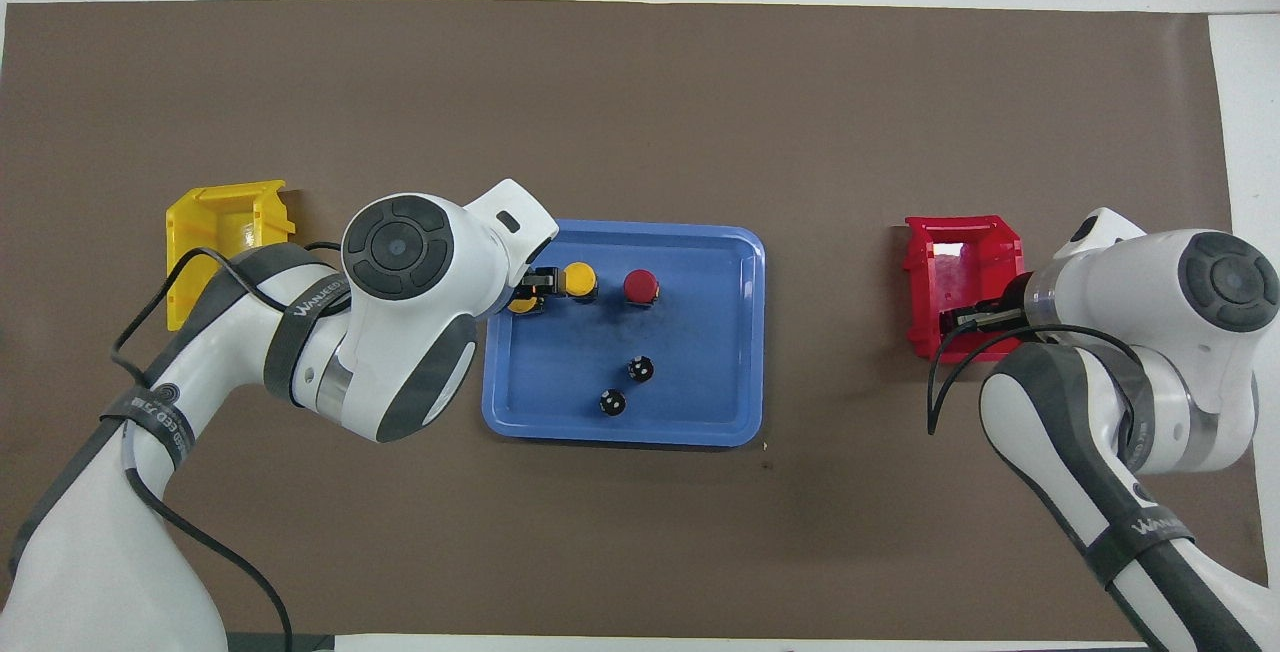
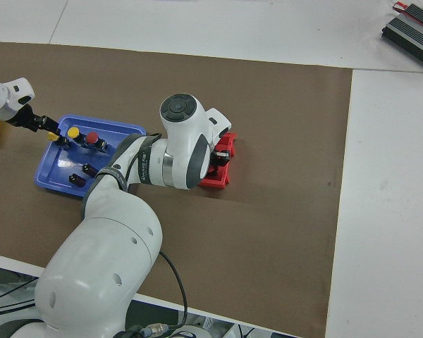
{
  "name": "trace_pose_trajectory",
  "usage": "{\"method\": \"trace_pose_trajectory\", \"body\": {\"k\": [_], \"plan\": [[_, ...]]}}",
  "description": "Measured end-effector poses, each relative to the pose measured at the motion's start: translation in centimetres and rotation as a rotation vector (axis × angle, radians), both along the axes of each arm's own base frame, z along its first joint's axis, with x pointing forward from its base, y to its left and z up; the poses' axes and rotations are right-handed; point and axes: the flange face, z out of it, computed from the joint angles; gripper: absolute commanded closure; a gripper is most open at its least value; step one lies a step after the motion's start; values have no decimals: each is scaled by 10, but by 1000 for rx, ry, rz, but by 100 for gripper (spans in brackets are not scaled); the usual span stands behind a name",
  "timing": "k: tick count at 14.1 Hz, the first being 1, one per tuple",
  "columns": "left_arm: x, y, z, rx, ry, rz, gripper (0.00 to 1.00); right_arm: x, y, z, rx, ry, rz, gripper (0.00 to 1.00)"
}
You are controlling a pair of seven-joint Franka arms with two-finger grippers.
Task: Sort red and yellow buttons by color
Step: 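Grasp a yellow button with the left gripper while the right gripper withdraws, then carry the yellow button to the yellow bin while the right gripper grasps red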
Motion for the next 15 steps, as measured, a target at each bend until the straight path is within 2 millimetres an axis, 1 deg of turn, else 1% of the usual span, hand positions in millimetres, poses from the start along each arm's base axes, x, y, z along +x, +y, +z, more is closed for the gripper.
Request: {"method": "trace_pose_trajectory", "body": {"k": [1,2,3,4,5,6,8,9,10,11,12,13,14,15], "plan": [[-1,0,-2,-1,-2,0,12,-1,0,0,0,-1,0,49],[-2,1,-5,-2,-3,0,12,-1,0,1,0,1,3,45],[-2,1,-7,-4,-7,0,15,0,-1,2,0,8,11,44],[-3,1,-8,-7,-10,-2,19,2,-1,8,0,22,19,40],[-4,0,-9,-10,-15,-1,24,7,-1,19,1,35,24,38],[-4,-1,-9,-11,-16,0,30,14,0,35,1,44,27,37],[-6,-4,-9,-14,-18,9,49,32,5,75,3,45,31,33],[-7,-7,-8,-19,-23,18,74,43,15,97,9,39,18,33],[-8,-8,-8,-23,-28,23,93,54,38,116,17,26,-4,32],[-8,-9,-8,-25,-30,26,98,62,68,128,23,7,-28,32],[-8,-9,-8,-26,-30,28,98,67,107,134,32,-14,-59,31],[-8,-9,-8,-26,-30,29,98,67,145,133,44,-35,-90,31],[-8,-9,-8,-26,-30,31,98,65,176,129,55,-46,-110,31],[-8,-9,-7,-24,-28,32,98,63,196,124,62,-52,-121,31]]}}
